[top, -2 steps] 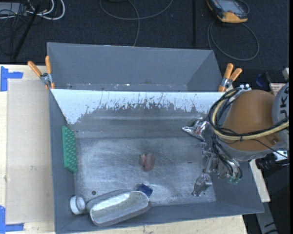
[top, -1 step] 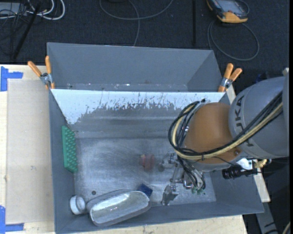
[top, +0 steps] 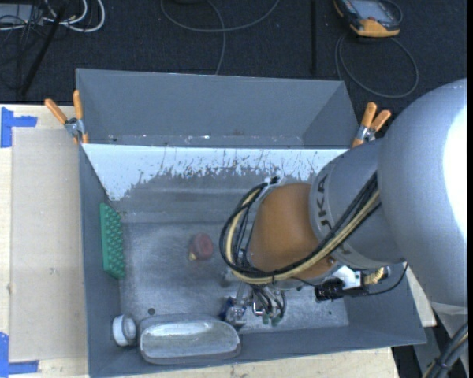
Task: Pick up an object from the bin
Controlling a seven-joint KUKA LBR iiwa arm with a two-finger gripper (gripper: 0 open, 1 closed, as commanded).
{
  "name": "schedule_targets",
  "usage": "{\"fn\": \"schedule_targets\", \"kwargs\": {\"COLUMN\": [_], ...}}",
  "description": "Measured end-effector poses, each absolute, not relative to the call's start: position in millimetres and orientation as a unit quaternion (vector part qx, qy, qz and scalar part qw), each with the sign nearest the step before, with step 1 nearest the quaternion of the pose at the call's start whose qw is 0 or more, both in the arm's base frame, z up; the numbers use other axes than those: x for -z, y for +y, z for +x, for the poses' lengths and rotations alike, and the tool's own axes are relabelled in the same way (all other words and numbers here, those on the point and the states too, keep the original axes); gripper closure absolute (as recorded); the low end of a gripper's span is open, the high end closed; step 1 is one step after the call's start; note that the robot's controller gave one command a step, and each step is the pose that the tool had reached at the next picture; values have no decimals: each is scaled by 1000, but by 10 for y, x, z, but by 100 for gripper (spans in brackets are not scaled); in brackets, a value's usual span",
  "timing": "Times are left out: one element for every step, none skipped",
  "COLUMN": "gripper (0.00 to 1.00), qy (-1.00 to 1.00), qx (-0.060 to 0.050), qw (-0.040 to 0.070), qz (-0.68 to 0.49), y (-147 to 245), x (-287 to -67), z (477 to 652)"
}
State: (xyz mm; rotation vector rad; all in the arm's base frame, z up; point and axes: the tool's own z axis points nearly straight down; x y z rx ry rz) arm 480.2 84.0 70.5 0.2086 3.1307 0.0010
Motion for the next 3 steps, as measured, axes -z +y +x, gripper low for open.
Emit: {"fn": "schedule_targets", "kwargs": {"gripper": [0,0,100], "qy": [999,1000,1000], "qx": [-1,0,-1], "qw": [8,8,3], "qz": [50,-4,-4], "y": [297,722,725], "x": [-729,-730,-730], "z": [4745,4755,4732]}}
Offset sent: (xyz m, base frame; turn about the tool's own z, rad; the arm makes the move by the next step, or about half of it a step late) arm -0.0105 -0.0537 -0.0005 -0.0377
